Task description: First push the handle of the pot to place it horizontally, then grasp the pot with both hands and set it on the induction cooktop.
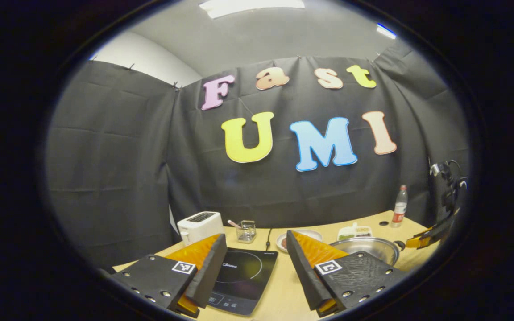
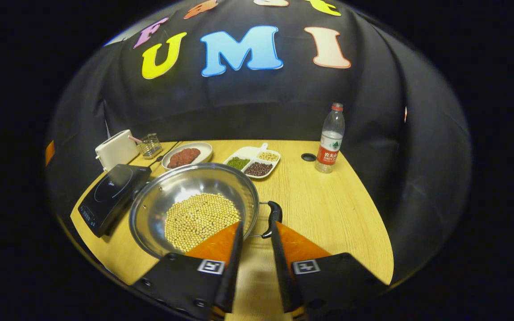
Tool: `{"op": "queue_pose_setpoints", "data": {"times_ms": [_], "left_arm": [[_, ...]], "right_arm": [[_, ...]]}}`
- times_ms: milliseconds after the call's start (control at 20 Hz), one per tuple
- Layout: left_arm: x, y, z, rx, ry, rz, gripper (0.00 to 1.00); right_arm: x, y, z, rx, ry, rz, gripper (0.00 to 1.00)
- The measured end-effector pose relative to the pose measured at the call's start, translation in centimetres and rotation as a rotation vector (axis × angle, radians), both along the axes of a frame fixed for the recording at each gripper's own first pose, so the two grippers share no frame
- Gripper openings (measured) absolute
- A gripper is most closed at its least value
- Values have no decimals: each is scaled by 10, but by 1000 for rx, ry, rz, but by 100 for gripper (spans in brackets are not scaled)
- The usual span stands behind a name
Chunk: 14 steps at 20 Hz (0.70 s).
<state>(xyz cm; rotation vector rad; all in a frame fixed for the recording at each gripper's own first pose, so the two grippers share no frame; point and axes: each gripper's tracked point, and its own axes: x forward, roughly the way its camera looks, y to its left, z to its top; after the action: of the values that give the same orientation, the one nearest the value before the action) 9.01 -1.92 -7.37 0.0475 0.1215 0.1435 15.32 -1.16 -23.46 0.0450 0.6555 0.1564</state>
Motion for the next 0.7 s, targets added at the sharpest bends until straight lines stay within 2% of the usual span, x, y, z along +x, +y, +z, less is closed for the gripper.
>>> {"op": "queue_pose_setpoints", "data": {"times_ms": [100,200,250,400,450,700], "left_arm": [[10,-8,-3,-21,-1,-30,80],[19,-15,-10,-38,8,-61,80],[26,-17,-14,-43,18,-75,80],[42,-28,-26,-58,48,-119,82],[49,-30,-30,-61,54,-132,80],[80,-46,-56,-87,104,-183,82]], "right_arm": [[-2,-2,15,-12,-55,-10,97],[-3,-2,27,-30,-99,-15,93],[-3,-2,32,-36,-115,-17,96],[-1,-4,40,-42,-143,-30,93],[1,-4,42,-37,-147,-38,96],[13,-12,37,-29,-139,-79,96]]}}
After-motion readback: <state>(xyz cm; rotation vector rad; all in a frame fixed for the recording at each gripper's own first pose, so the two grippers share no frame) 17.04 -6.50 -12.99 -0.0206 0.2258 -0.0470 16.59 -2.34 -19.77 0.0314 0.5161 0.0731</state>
